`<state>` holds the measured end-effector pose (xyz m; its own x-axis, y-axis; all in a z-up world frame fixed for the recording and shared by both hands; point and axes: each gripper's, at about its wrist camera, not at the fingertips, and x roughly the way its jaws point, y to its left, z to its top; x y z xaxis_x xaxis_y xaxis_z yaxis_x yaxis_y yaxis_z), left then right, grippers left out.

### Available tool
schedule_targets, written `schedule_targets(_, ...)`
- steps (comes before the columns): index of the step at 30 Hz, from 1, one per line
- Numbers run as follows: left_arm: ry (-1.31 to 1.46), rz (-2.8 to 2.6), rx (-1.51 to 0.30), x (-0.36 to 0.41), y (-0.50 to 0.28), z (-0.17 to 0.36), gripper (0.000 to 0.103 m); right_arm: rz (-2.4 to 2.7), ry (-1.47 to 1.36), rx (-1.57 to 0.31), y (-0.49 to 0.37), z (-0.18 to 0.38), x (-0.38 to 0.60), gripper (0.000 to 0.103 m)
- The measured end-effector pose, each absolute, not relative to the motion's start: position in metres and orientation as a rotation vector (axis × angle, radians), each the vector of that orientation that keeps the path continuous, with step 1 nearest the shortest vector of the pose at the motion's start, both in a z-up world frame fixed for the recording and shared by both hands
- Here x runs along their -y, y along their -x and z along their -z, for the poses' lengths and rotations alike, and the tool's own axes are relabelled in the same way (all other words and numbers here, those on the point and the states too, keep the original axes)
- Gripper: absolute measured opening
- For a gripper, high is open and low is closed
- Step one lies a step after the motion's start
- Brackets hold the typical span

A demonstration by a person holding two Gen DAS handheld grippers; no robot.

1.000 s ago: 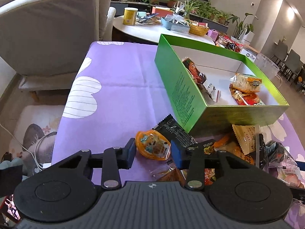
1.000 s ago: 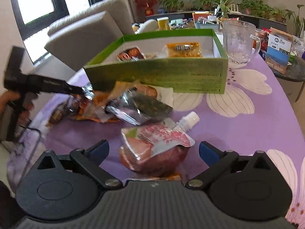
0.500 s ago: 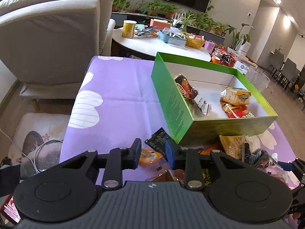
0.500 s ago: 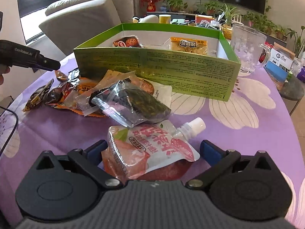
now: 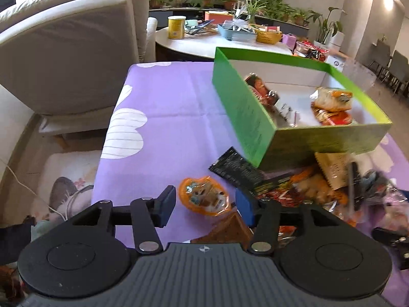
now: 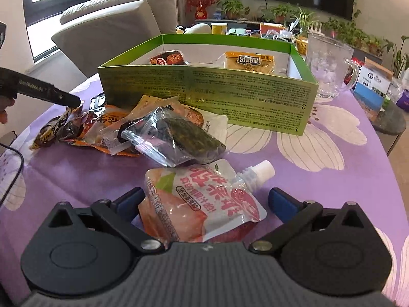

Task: Organize snacks
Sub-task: 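Grasp the orange jelly cup with the left gripper while the right holds the pink drink pouch, then carry the jelly cup and drink pouch into the green box and open both grippers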

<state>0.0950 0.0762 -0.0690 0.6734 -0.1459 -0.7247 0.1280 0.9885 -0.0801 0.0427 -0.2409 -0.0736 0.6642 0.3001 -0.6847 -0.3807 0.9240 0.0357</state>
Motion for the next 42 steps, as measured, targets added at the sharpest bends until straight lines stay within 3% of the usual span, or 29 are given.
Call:
schedule_targets(7,0.017,0.139,-0.829,-0.076,-0.105,0.078,0.051,-0.384,0.113,-0.754,-0.043,0.073,0.241,0.053)
schedule_targets(14,0.054,0.159,-0.813,-0.080,-0.102,0.074,0.041,-0.375,0.112,-0.751,-0.043,0.073,0.240,0.053)
schedule_targets(25,0.098,0.211,-0.696,-0.074,-0.089,0.032,0.041,-0.360,0.069,-0.731,-0.034,0.062,0.249,0.052)
schedule_targets(42,0.043,0.319,-0.618,-0.031,-0.097,-0.002,0.042,-0.276,0.067,-0.529,-0.042,0.011,0.271,0.052)
